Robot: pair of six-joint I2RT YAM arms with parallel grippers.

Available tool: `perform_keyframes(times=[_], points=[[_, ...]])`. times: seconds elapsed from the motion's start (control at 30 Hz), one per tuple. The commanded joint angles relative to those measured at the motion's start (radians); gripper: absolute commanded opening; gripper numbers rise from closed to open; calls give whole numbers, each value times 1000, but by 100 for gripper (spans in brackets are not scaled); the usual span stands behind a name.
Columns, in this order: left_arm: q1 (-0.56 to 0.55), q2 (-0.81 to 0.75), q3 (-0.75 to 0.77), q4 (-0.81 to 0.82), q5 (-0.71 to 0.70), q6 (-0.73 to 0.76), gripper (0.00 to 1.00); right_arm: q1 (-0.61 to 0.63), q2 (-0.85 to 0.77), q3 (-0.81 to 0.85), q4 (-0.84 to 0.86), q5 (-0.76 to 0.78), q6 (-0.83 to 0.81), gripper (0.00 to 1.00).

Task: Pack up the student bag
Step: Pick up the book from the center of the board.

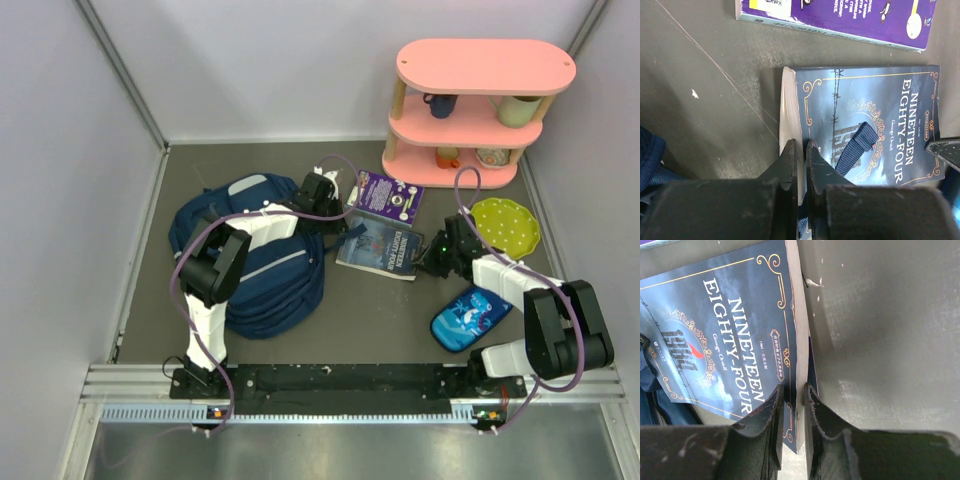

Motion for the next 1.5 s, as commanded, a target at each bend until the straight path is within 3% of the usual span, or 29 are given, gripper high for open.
perform_keyframes(times=[0.0, 0.07, 0.13, 0.17, 0.2, 0.37, 0.47, 0.5, 0.57, 0.6, 0.73, 0.93, 1.13, 1.47], points=[[-67, -48, 0, 79, 216, -61, 0, 17, -38, 13, 144, -123, 38, 19], [-69, -43, 0, 81, 222, -64, 0, 17, -37, 8, 154, -131, 38, 22], [-72, -40, -3, 84, 230, -64, 0, 17, -34, 5, 173, -140, 38, 18], [-72, -40, -4, 85, 233, -67, 0, 17, -31, 7, 174, -140, 39, 5], [-73, -40, -6, 87, 234, -69, 0, 19, -27, 8, 170, -140, 33, 0], [-73, -60, -12, 88, 219, -55, 0, 17, -66, 16, 116, -100, 9, 0], [-73, -86, -6, 59, 178, -27, 23, 17, -130, 15, 75, -64, -10, 0], [-72, -92, -4, 50, 167, -21, 42, 19, -148, 16, 64, -56, -16, 0], [-72, -119, -7, 29, 141, 0, 52, 17, -201, 15, 24, -34, -22, 0], [-70, -130, -9, 16, 110, 5, 64, 17, -219, 13, 10, -28, -25, 0], [-66, -199, -4, -36, 49, 25, 77, 17, -296, 8, -34, -10, -39, 0], [-46, -293, -72, 22, 42, 17, 91, 17, -402, -2, -66, -24, -68, 0], [-17, -304, -115, 138, 102, 37, 97, 17, -527, -33, -47, -39, -132, 0], [22, -169, -32, 292, 466, 74, 98, 19, -670, -51, 50, -218, -266, 0]])
